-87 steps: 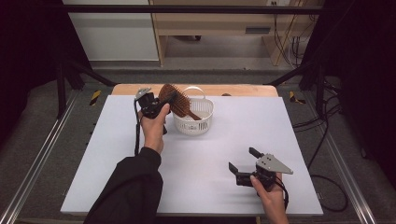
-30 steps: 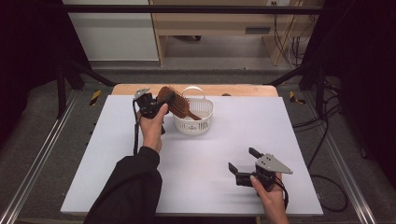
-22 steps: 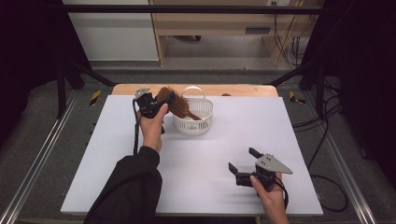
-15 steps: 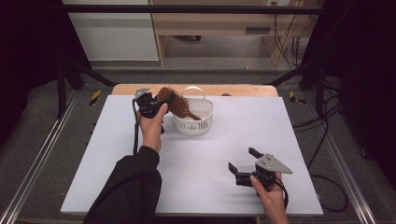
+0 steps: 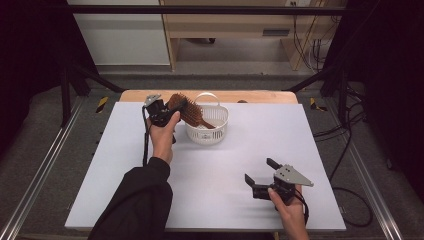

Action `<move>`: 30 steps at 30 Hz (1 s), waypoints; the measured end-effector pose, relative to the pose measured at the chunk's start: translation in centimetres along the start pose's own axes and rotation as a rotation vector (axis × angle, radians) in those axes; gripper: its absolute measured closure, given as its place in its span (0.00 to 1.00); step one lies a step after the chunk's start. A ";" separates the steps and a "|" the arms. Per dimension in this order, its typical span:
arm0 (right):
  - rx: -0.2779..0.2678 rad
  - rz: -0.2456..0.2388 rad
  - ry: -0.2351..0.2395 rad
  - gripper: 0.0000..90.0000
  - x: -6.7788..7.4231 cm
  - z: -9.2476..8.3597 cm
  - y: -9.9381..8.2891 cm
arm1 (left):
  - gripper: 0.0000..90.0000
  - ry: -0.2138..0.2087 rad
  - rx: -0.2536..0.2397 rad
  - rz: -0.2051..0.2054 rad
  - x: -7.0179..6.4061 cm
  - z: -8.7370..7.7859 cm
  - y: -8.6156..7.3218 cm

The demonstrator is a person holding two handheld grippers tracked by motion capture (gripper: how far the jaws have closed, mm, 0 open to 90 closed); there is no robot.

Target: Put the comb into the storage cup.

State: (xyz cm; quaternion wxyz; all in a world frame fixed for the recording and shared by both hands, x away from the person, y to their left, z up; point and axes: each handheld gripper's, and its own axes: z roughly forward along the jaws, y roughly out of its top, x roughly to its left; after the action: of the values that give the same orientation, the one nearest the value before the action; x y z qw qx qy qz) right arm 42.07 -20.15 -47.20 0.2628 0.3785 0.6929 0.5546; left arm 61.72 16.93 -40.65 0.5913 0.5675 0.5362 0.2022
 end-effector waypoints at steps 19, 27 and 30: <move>-0.001 0.000 0.001 0.04 0.0 0.0 0.0 | 0.38 0.010 -0.004 0.019 -0.2 0.1 -0.1; -0.002 0.000 0.004 0.04 0.1 0.1 0.0 | 0.37 0.017 0.000 0.039 -0.2 0.0 0.0; 0.003 -0.004 0.005 0.04 0.1 0.2 -0.1 | 0.36 0.021 -0.008 0.067 -0.2 0.0 0.0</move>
State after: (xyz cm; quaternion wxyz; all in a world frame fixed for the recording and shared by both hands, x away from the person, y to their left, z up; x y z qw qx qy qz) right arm 42.15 -19.96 -47.29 0.2616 0.3761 0.6951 0.5540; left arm 61.68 16.75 -40.53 0.5810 0.5804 0.5222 0.2299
